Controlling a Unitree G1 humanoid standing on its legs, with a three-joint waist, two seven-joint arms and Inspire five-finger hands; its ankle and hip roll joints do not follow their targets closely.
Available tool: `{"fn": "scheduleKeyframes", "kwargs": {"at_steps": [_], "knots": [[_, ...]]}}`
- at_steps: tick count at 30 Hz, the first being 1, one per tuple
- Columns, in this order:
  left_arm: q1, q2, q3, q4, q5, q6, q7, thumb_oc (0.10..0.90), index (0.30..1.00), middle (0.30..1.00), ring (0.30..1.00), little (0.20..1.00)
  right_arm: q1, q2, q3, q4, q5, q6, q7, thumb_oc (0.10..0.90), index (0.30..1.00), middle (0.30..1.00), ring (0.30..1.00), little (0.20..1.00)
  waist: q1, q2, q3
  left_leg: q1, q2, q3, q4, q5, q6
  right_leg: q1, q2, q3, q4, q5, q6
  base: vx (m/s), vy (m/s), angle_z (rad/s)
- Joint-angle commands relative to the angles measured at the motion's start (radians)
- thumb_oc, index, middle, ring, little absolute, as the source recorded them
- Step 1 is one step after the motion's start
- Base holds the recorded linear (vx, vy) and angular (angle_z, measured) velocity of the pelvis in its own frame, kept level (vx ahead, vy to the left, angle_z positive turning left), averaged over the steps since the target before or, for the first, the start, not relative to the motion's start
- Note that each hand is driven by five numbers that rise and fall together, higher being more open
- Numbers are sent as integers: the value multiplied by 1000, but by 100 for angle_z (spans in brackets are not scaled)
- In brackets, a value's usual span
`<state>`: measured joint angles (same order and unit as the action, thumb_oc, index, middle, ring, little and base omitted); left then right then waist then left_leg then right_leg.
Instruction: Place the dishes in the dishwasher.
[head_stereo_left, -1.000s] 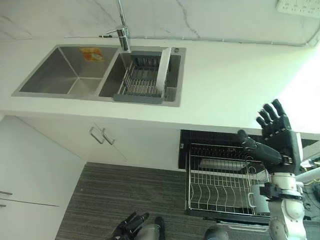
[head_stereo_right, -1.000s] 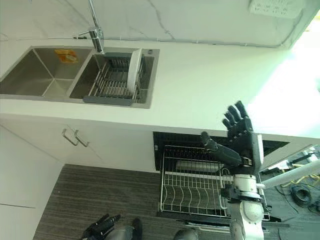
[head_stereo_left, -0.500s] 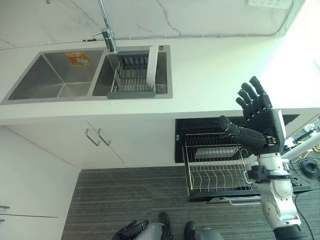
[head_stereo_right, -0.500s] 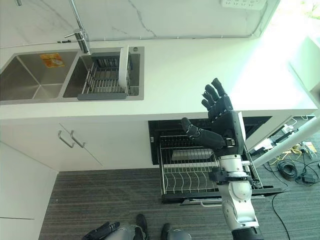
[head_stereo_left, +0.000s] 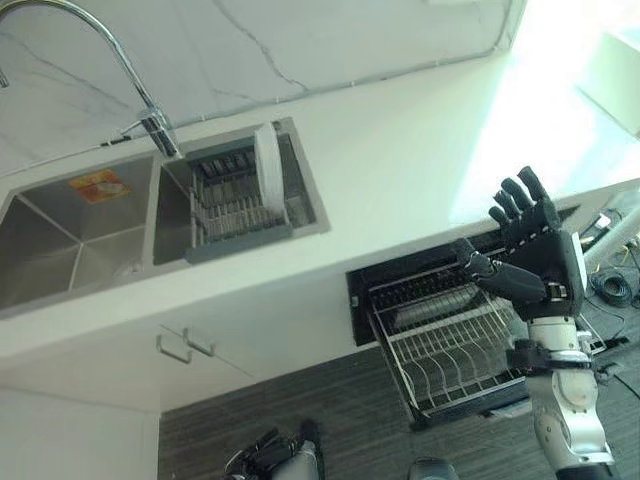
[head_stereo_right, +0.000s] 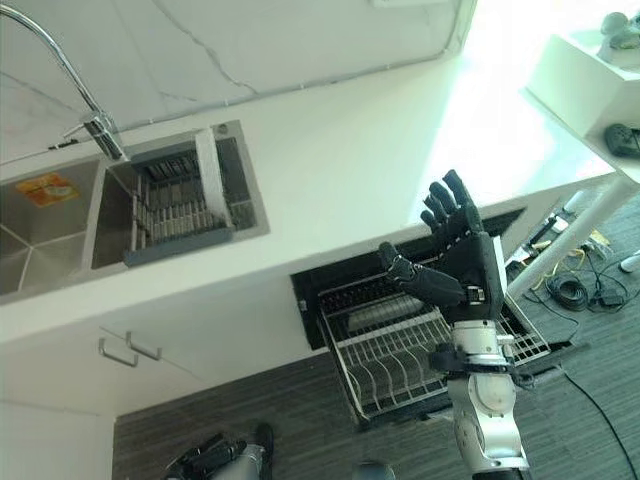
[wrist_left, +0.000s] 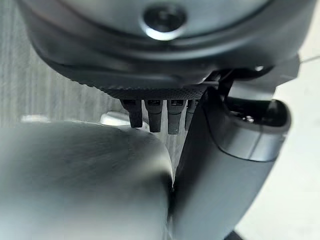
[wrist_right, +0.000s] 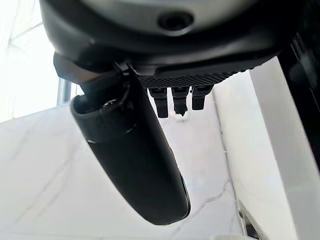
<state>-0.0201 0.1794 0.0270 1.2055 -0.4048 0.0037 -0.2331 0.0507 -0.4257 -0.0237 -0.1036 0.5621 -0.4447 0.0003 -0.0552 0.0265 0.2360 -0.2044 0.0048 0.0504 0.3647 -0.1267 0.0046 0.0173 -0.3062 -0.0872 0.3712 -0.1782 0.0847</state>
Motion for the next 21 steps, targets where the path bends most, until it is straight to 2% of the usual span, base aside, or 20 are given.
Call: {"fn": "scheduleKeyframes", "kwargs": {"at_steps": [1, 2, 4, 5, 6, 9, 11, 14, 21], "knots": [[97, -4, -83, -25, -12, 82, -14, 800, 900, 900, 900, 900, -79, -8, -71, -138, 72, -73, 55, 800, 900, 900, 900, 900, 4, 10, -20, 66, 51, -44, -65, -106, -13, -65, 129, -37, -71, -28, 62, 138, 464, -27], [99, -1, -83, -22, -12, 86, -21, 800, 900, 900, 900, 900, -81, 6, -71, -137, 77, -76, 76, 800, 900, 900, 900, 900, 11, 5, -21, 72, 47, -16, -65, -118, 1, -73, 121, -67, -71, -15, 72, 59, 337, -35], [110, 1, -80, -34, -64, 103, 3, 800, 900, 900, 900, 900, -100, 19, -55, -133, 106, -70, 125, 800, 900, 900, 900, 900, 43, 2, -25, 68, 72, 58, -65, -126, 12, -74, 113, -182, -71, 8, 83, -68, 169, -70], [111, 6, -77, -36, -84, 115, 11, 800, 900, 900, 900, 900, -110, 21, -43, -128, 109, -72, 126, 800, 900, 900, 900, 900, 50, 2, -28, 63, 80, 80, -65, -129, 18, -73, 131, -208, -71, -2, 76, -111, 108, -159], [110, 9, -69, -33, -94, 155, 9, 800, 900, 900, 900, 900, -122, 19, -19, -125, 117, -70, 110, 800, 900, 900, 900, 900, 54, -4, -30, 58, 72, 96, -65, -133, 24, -77, 185, -219, -71, -20, 55, -51, 70, -157], [128, 0, -78, -33, -81, 166, -2, 800, 900, 900, 900, 900, -132, 13, 8, -123, 115, -75, 107, 800, 900, 900, 900, 900, 61, -19, -26, 61, 45, 117, -65, -133, 21, -85, 228, -226, -71, -51, 28, -35, 34, -66], [131, -5, -63, -35, -110, 155, 22, 800, 900, 900, 900, 900, -137, 4, 11, -106, 130, -79, 103, 800, 900, 900, 900, 900, 67, -30, -32, 55, 11, 119, -65, -130, 25, -101, 222, -207, -71, -59, 20, -16, -51, -60], [151, -13, -55, -38, -69, 146, -21, 800, 900, 900, 900, 900, -143, 0, 9, -83, 143, -87, 112, 800, 900, 900, 900, 900, 80, -25, -42, 55, 11, 133, -65, -125, 18, -102, 209, -230, -71, -59, 21, 21, -31, -25], [170, -23, -47, -37, -81, 123, -5, 800, 900, 900, 900, 900, -138, 11, 4, -76, 137, -68, 138, 800, 900, 900, 900, 900, 79, -20, -55, 64, 20, 146, -65, -126, 4, -97, 206, -242, -71, -72, 16, 21, -54, -3]]}}
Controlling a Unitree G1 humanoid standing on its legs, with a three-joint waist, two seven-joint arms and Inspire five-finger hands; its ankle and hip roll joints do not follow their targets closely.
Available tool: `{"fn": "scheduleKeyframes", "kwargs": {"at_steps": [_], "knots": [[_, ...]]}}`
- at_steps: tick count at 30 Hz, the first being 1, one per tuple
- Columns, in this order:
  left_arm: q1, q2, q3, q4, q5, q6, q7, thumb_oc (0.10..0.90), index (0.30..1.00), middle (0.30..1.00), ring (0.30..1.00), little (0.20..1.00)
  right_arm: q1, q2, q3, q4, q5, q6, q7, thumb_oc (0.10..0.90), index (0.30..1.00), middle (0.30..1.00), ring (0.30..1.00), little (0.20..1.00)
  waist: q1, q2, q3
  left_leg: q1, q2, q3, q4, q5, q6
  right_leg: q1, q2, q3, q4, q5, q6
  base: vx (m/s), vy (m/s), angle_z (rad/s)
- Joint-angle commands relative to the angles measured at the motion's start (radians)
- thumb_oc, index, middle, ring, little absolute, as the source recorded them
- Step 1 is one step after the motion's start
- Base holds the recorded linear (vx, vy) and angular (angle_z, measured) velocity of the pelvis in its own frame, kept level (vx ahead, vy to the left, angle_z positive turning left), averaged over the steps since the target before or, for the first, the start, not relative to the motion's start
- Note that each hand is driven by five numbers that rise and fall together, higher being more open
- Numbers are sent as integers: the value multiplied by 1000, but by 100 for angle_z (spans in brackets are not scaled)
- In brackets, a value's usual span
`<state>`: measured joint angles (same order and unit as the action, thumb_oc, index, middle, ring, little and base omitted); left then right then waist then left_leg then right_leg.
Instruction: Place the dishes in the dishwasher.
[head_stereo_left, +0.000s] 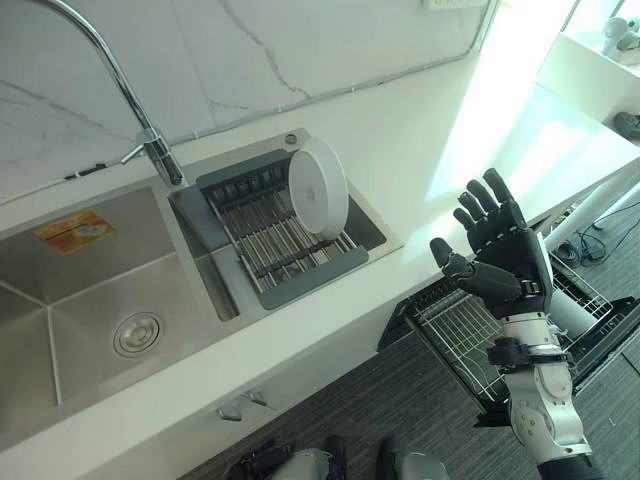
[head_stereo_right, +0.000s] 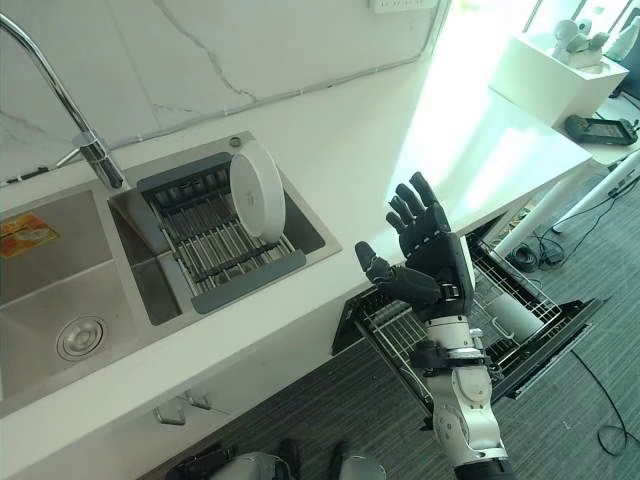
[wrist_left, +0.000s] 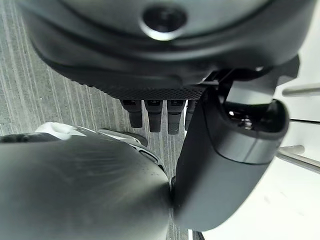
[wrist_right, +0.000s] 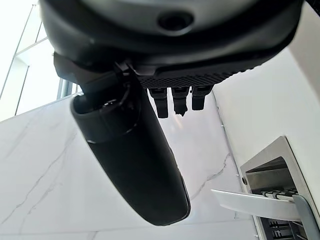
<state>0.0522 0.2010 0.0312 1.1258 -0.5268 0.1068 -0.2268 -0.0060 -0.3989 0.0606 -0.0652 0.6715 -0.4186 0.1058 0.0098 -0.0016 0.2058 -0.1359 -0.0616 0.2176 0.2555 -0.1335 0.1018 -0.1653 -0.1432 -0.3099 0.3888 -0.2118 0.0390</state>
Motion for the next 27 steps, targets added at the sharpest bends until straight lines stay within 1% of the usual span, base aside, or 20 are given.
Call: {"fn": "scheduleKeyframes", "kwargs": {"at_steps": [1, 3, 6, 10, 12, 13, 15, 16, 18, 19, 20, 21, 23, 24, 25, 26, 27], "knots": [[99, -46, -49, 41, 35, 23, -7, 800, 900, 900, 900, 900, -83, -15, -80, -107, 30, -98, 40, 800, 900, 900, 900, 900, 16, 10, -27, -3, 87, -24, 44, -119, -96, 89, 40, -24, -89, -39, 62, 22, -51, 9], [101, -45, -49, 42, 45, 20, -9, 800, 900, 900, 900, 900, -82, -15, -78, -110, 25, -98, 44, 800, 900, 900, 900, 900, 17, 11, -28, -2, 87, -25, 44, -118, -99, 92, 39, -29, -89, -40, 61, 13, -33, 7], [104, -44, -51, 41, 45, 18, -9, 800, 900, 900, 900, 900, -77, -15, -71, -123, 14, -57, 68, 800, 900, 900, 900, 900, 17, 15, -29, 1, 90, -24, 44, -116, -104, 98, 36, -39, -89, -42, 60, 8, -17, 13], [107, -45, -47, 45, 57, 11, -8, 800, 900, 900, 900, 900, -86, -29, -60, -115, -1, -39, 105, 800, 900, 900, 900, 900, 23, 15, -29, 9, 90, -23, 44, -116, -108, 104, 32, -49, -89, -45, 58, -1, -14, 8], [106, -45, -46, 46, 61, 4, 10, 800, 900, 900, 900, 900, -95, -40, -56, -121, -4, -30, 115, 800, 900, 900, 900, 900, 27, 13, -30, 16, 86, -22, 44, -116, -109, 106, 32, -50, -89, -47, 55, 7, -26, 13], [106, -45, -46, 46, 62, 2, 14, 800, 900, 900, 900, 900, -103, -47, -54, -123, 0, -24, 119, 800, 900, 900, 900, 900, 30, 10, -29, 24, 81, -20, 44, -114, -110, 107, 30, -50, -89, -46, 53, 35, -3, 21], [108, -54, -47, 42, 37, -9, 28, 800, 900, 900, 900, 900, -136, -74, -50, -132, -6, -8, 109, 800, 900, 900, 900, 900, 51, -6, -13, 43, 45, -16, 44, -89, -113, 122, 14, -45, -89, -46, 42, 53, 40, 12], [111, -55, -51, 36, 38, -12, 36, 800, 900, 900, 900, 900, -155, -82, -48, -131, -19, -4, 93, 800, 900, 900, 900, 900, 65, -8, -3, 27, 41, -27, 44, -76, -119, 130, 8, -43, -89, -41, 44, 33, 96, -1], [114, -51, -53, 29, 60, -5, 25, 800, 900, 900, 900, 900, -201, -80, -33, -130, -42, 2, 58, 800, 900, 900, 900, 900, 89, 3, 14, -17, 55, -40, 44, -53, -127, 145, 13, -49, -89, -36, 47, 27, 152, -1], [113, -46, -53, 29, 78, 8, 20, 800, 900, 900, 900, 900, -237, -69, -17, -124, -67, 13, 29, 800, 900, 900, 900, 900, 99, 15, 15, -16, 78, -33, 44, -59, -120, 159, 12, -75, -89, -39, 49, 40, 194, 5], [110, -43, -53, 32, 92, 14, 23, 800, 900, 900, 900, 900, -255, -57, -8, -124, -63, 30, 23, 800, 900, 900, 900, 900, 106, 24, 11, -19, 83, -43, 44, -63, -115, 172, 17, -90, -89, -40, 49, 57, 203, 12], [106, -34, -53, 39, 111, 12, 21, 800, 900, 900, 900, 900, -272, -41, 6, -116, -36, 31, 25, 800, 900, 900, 900, 900, 115, 35, 4, -21, 88, -60, 44, -69, -106, 198, 30, -112, -89, -33, 52, 72, 129, 11], [99, -22, -60, 48, 130, 1, 16, 800, 900, 900, 900, 900, -280, -25, 30, -121, -42, 13, 10, 800, 900, 900, 900, 900, 109, 60, 1, -5, 103, -80, 44, -85, -84, 219, 36, -137, -80, 50, 78, 64, 83, -9], [95, -18, -72, 53, 109, -6, 34, 800, 900, 900, 900, 900, -278, -17, 48, -123, -42, 8, 8, 800, 900, 900, 900, 900, 103, 69, 8, 4, 98, -96, 44, -93, -70, 186, 12, -127, -16, 62, 89, 0, 35, -24], [89, -15, -78, 58, 78, -10, 49, 800, 900, 900, 900, 900, -282, -8, 62, -113, -44, 2, 11, 800, 900, 900, 900, 900, 101, 74, 12, 11, 93, -107, 44, -97, -67, 170, -11, -121, -3, 59, 87, -34, -22, -17], [80, -9, -73, 64, 45, -6, 55, 800, 900, 900, 900, 900, -292, 2, 76, -94, -49, -4, 15, 800, 900, 900, 900, 900, 100, 78, 14, 18, 93, -116, 44, -100, -69, 167, -30, -115, -31, 57, 83, -23, -73, 1], [71, -4, -61, 72, 38, -1, 46, 800, 900, 900, 900, 900, -297, 7, 84, -87, -49, -5, 19, 800, 900, 900, 900, 900, 97, 80, 15, 22, 93, -127, 44, -103, -71, 166, -41, -102, -68, 68, 84, -18, -111, 16]]}}
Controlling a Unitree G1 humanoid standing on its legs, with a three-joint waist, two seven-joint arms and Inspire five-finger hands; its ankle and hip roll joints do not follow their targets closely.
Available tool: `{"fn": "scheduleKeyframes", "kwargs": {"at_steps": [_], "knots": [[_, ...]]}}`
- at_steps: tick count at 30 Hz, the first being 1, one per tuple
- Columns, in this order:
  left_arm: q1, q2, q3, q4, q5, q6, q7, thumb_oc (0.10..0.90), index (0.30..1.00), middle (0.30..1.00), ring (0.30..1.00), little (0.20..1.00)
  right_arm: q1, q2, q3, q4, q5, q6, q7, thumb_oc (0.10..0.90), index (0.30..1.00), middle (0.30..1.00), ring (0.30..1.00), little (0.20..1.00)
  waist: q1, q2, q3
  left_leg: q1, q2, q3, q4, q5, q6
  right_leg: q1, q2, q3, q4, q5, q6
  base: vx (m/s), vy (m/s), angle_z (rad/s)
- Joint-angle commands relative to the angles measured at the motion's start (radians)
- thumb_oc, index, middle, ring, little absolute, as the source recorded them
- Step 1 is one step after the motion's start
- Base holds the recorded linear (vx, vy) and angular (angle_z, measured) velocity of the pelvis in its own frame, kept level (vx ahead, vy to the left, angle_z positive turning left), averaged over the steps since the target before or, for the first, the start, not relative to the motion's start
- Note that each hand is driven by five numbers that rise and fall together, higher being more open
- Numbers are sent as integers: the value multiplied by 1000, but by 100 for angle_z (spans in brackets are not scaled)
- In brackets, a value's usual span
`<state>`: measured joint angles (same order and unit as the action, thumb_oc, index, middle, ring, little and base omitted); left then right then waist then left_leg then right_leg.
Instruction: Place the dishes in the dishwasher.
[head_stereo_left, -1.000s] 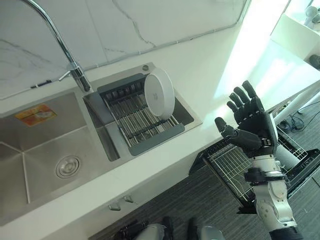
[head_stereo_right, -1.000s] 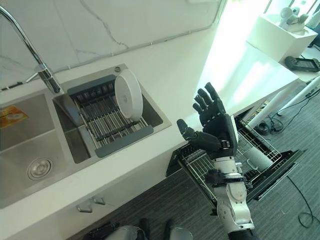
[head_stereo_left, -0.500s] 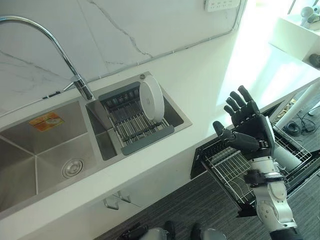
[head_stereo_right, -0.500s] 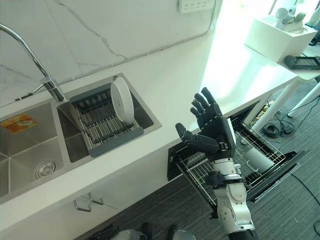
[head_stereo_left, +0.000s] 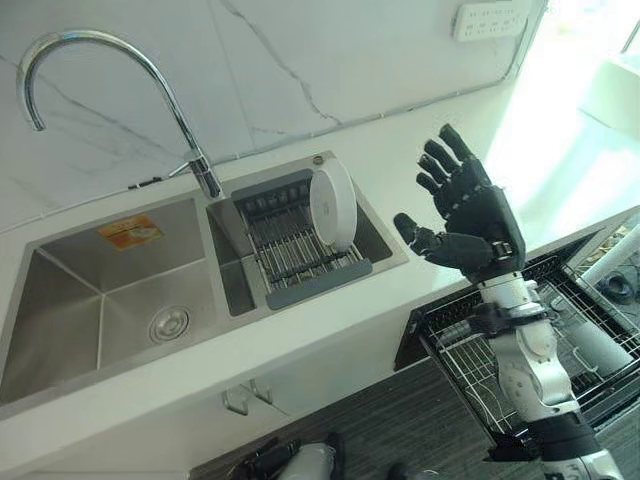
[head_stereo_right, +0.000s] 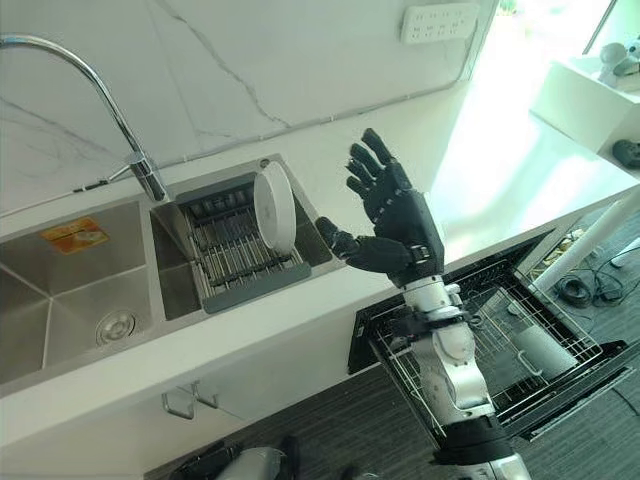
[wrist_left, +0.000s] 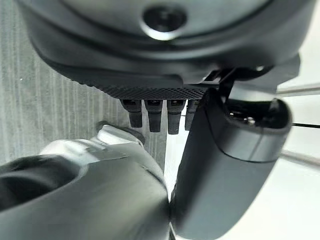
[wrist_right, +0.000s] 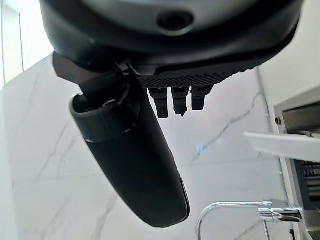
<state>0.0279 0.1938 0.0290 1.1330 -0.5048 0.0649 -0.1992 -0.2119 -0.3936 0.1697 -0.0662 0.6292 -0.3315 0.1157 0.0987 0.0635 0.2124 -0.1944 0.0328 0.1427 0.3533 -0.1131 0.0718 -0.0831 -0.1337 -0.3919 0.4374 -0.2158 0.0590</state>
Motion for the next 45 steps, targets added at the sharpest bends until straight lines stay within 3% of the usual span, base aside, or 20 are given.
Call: {"fn": "scheduleKeyframes", "kwargs": {"at_steps": [1, 2, 4, 7, 12, 19, 26, 32, 36, 39, 45], "knots": [[90, 6, -54, 71, 23, 38, 13, 800, 900, 900, 900, 900, -92, 3, -23, -84, -6, -92, 12, 800, 900, 900, 900, 900, 5, 13, 10, 84, -2, -60, -53, -126, -43, 78, -64, -3, -137, 80, 67, -31, -188, 16], [83, 8, -55, 76, 34, 27, 13, 800, 900, 900, 900, 900, -90, 2, -25, -80, -2, -96, 18, 800, 900, 900, 900, 900, -1, 3, 10, 88, -6, -70, -53, -132, -46, 43, -103, 40, -137, 88, 80, -31, -173, 15], [78, 14, -60, 70, 22, 26, 20, 800, 900, 900, 900, 900, -92, 0, -29, -81, 5, -90, 20, 800, 900, 900, 900, 900, -10, -7, 7, 87, -5, -81, -53, -142, -47, 6, -124, 76, -137, 114, 100, -31, -191, 16], [74, 16, -43, 30, -53, 34, 58, 800, 900, 900, 900, 900, -104, 5, -16, -83, 0, -55, -13, 800, 900, 900, 900, 900, 14, -34, -9, 77, 21, -66, -53, -139, -68, -16, -154, 57, -137, 74, 125, -33, -224, 36], [93, 2, -64, 34, 52, 31, 27, 800, 900, 900, 900, 900, -95, -25, -46, -89, -11, -51, -57, 800, 900, 900, 900, 900, 23, -49, -18, 47, 38, -103, -53, -119, -98, -10, -119, 67, -137, 41, 115, -2, -116, 16], [95, -6, -80, 73, 73, 5, 25, 800, 900, 900, 900, 900, -47, -44, -63, -106, 6, -51, -52, 800, 900, 900, 900, 900, 17, -56, -36, 30, 51, -107, -53, -106, -109, 35, -95, 55, -137, 0, 93, 51, -1, 7], [93, 4, -65, 90, 45, 4, 26, 800, 900, 900, 900, 900, -84, -39, -44, -80, -15, -50, -74, 800, 900, 900, 900, 900, 41, -56, -48, 29, 62, -88, -53, -101, -116, 44, -134, 17, -137, 7, 108, 47, 3, 7], [90, 8, -62, 106, 56, 7, 11, 800, 900, 900, 900, 900, -138, -38, -31, -58, -22, -24, -113, 800, 900, 900, 900, 900, 60, -56, -53, 31, 52, -102, -53, -103, -113, 53, -140, 11, -137, 5, 112, 22, -4, 4], [89, 15, -63, 108, 64, 13, 14, 800, 900, 900, 900, 900, -178, -25, -12, -14, 26, 25, -120, 800, 900, 900, 900, 900, 76, -56, -54, 35, 47, -110, -53, -104, -112, 65, -141, 8, -137, 0, 113, 5, -2, 2], [86, 21, -73, 107, 61, 23, 21, 800, 900, 900, 900, 900, -197, 11, 4, 28, 166, 71, -125, 800, 900, 900, 900, 900, 85, -55, -56, 34, 48, -111, -53, -100, -112, 72, -146, -3, -137, 1, 113, -11, 4, 5], [90, 24, -74, 117, 56, 29, 28, 800, 900, 900, 900, 900, -232, 66, 22, 126, 176, 53, -153, 800, 900, 900, 900, 900, 104, -54, -63, 36, 41, -118, -53, -98, -108, 78, -150, -11, -137, 1, 115, -13, 13, 10]]}}
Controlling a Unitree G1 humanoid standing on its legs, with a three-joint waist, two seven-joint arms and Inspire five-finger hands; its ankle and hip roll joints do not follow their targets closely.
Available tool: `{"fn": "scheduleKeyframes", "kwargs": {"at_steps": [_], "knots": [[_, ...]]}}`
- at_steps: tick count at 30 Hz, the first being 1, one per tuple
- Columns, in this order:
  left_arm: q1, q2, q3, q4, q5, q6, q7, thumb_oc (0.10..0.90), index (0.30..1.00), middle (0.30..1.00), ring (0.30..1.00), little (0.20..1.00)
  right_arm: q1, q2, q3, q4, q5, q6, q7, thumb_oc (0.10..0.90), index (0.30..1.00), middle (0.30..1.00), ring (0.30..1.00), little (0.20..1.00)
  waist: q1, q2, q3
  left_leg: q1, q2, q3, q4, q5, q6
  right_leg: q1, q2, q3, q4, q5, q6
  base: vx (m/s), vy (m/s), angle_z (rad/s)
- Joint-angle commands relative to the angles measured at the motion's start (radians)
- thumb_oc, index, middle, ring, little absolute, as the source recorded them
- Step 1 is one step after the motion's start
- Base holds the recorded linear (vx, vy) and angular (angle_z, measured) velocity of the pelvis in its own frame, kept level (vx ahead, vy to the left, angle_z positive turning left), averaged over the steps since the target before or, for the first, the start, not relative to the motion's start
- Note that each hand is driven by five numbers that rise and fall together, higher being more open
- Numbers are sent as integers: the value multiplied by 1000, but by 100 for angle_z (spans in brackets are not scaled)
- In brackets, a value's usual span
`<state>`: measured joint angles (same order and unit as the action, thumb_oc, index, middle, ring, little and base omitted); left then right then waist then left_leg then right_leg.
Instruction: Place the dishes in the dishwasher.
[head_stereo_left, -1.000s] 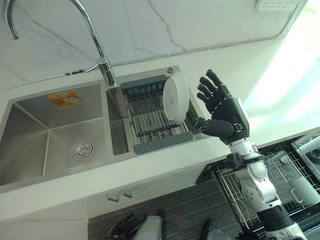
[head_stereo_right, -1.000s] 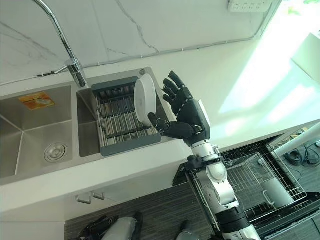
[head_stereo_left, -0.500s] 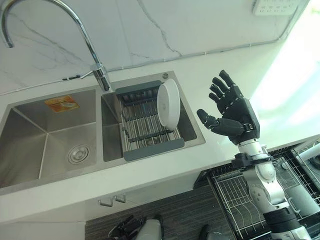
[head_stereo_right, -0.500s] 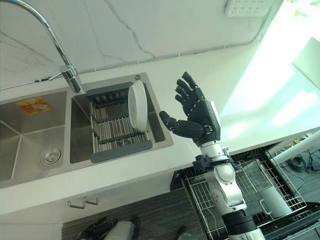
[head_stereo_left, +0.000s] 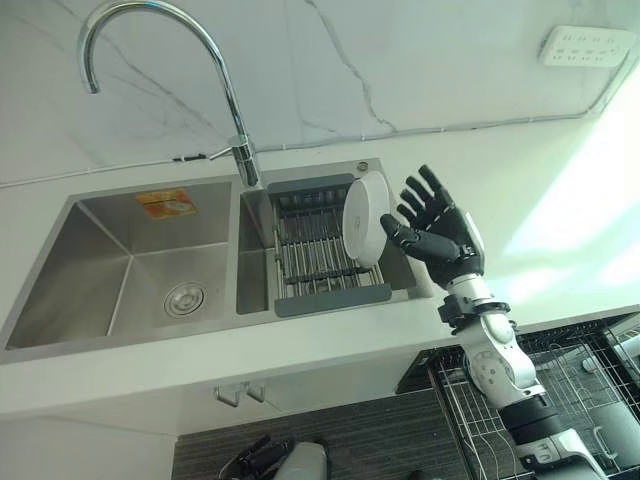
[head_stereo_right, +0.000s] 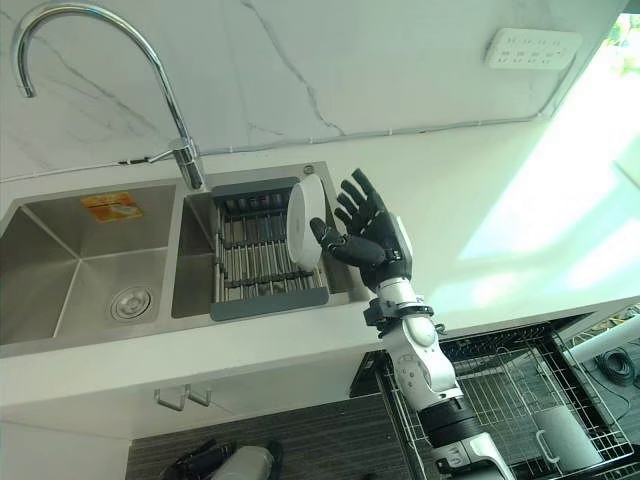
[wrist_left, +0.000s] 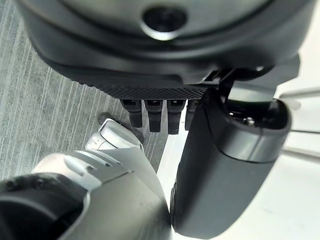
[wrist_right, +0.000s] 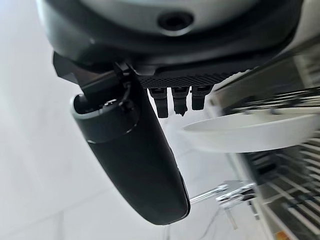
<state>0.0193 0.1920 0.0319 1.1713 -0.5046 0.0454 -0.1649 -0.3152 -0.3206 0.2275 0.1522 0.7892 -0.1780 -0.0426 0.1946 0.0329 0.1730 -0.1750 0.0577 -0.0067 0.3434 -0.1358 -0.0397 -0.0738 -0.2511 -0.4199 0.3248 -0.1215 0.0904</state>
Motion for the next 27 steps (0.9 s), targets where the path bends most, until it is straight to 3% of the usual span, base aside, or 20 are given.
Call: {"fn": "scheduleKeyframes", "kwargs": {"at_steps": [1, 15, 27], "knots": [[99, 26, -75, 80, 56, 50, -6, 800, 900, 900, 900, 900, -133, -6, -36, -85, 10, -101, 5, 800, 900, 900, 900, 900, 10, -23, -24, 16, 16, 30, -43, -75, 4, 70, -33, 16, -25, -93, 84, 0, 0, 0], [100, 26, -78, 74, 56, 39, -12, 800, 900, 900, 900, 900, -172, -10, -26, -22, -18, -93, -25, 800, 900, 900, 900, 900, 26, -24, -33, 7, 22, 21, -43, -64, -5, 77, -30, 3, -25, -100, 80, 0, 0, 0], [103, 28, -84, 67, 64, 57, -15, 800, 900, 900, 900, 900, -184, 13, -4, 44, -20, -44, -28, 800, 900, 900, 900, 900, 44, -23, -34, 2, 19, 6, -43, -55, -6, 91, -34, -7, -25, -103, 78, 42, 0, 5]]}}
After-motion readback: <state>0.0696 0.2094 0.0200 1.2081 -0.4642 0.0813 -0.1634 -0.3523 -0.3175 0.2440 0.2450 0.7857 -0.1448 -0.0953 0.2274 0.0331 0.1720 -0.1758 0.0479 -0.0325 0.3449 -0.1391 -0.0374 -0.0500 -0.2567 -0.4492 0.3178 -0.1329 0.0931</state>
